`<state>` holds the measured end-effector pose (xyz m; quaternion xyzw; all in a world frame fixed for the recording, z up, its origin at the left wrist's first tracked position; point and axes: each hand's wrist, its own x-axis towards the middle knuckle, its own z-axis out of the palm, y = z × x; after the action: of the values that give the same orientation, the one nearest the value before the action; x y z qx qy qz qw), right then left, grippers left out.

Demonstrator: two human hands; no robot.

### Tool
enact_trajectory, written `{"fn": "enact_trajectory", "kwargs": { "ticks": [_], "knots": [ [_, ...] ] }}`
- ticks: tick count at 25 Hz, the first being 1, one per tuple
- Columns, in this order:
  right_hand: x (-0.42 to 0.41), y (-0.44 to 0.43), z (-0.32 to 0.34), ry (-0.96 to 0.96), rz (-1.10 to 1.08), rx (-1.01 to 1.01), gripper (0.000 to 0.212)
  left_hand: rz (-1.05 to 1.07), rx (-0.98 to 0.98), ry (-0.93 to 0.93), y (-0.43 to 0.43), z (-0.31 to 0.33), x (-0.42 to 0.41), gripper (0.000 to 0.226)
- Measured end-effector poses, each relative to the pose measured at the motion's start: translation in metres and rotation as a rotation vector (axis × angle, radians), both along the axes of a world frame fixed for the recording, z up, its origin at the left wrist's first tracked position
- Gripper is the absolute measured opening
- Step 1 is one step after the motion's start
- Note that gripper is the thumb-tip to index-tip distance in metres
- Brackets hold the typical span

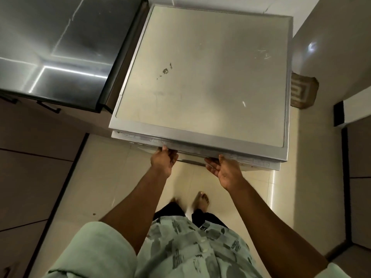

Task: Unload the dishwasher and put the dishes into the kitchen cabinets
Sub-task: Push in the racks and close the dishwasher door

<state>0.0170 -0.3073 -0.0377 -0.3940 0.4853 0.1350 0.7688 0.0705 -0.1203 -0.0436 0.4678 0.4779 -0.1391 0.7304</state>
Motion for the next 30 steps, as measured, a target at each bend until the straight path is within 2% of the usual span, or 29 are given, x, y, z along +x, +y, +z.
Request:
{"fn": "enact_trajectory", "kwargs": {
  "ticks": [2, 5, 8, 11, 18, 22, 26, 30],
  "knots": [
    [-0.005, -0.001, -0.004, -0.039, 0.016, 0.008, 0.022, 0.060, -0.011, -0.002, -0.004, -0.004, -0.002, 0.025],
    [-0.002, -0.001, -0.009, -0.059, 0.022, -0.030, 0.031, 0.123, -0.065, 0.004, -0.004, -0.009, 0.002, 0.025],
    [-0.002, 0.006, -0.010, -0.030, 0.092, -0.165, 0.034, 0.151, -0.131, -0.009, -0.002, -0.012, 0.003, 0.027],
    [-0.006, 0.012, -0.015, -0.021, 0.046, -0.260, 0.029, 0.188, -0.164, -0.018, -0.005, -0.015, 0.006, 0.032],
    [-0.001, 0.028, -0.026, 0.119, -0.062, -0.192, 0.040, 0.259, -0.208, 0.021, -0.004, -0.022, 0.007, 0.034],
    [0.007, 0.032, -0.029, 0.179, -0.155, -0.179, 0.038, 0.297, -0.218, 0.075, -0.004, -0.025, 0.011, 0.035],
    [0.019, 0.035, -0.026, 0.218, -0.204, -0.135, 0.039, 0.258, -0.204, 0.143, -0.010, -0.032, 0.015, 0.029],
    [0.017, 0.031, -0.031, 0.184, -0.180, -0.164, 0.032, 0.186, -0.199, 0.104, 0.001, -0.028, 0.015, 0.031]
  ]
}}
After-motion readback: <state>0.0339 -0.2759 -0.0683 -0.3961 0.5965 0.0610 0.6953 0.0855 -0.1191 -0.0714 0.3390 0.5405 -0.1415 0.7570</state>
